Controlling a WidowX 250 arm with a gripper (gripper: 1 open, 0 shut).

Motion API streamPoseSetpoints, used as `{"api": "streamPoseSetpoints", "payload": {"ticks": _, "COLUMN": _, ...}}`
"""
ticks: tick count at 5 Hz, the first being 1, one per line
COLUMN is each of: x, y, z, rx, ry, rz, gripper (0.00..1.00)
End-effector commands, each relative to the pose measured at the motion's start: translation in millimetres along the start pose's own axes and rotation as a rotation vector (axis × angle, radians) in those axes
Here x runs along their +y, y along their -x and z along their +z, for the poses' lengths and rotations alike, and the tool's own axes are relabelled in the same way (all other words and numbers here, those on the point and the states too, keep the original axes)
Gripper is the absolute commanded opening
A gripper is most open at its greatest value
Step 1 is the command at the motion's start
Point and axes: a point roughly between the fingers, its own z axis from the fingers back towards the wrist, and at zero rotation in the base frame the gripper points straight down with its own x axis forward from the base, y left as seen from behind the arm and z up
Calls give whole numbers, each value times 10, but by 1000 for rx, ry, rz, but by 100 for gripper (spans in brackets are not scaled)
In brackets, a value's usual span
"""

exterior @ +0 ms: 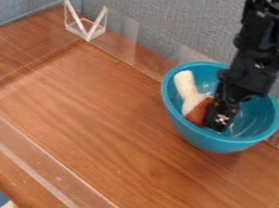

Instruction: Put the mushroom in the blue bowl

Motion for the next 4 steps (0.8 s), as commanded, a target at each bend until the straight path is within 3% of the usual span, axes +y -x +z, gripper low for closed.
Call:
{"api": "streamPoseSetpoints", "payload": {"ticks": 1, "x": 58, "y": 81, "z": 311, "rx": -40, "ry": -71, "rz": -21, "gripper": 0}}
{"api": "streamPoseSetpoints", "payload": {"ticks": 3, "x": 185, "y": 249, "z": 332, "rx": -43, "ry": -65, "rz": -68, "gripper": 0}}
{"api": "streamPoseSetpoints", "payload": {"ticks": 4, "x": 155, "y": 181, "z": 344, "rx": -47, "ry": -63, "rz": -73, "gripper": 0}}
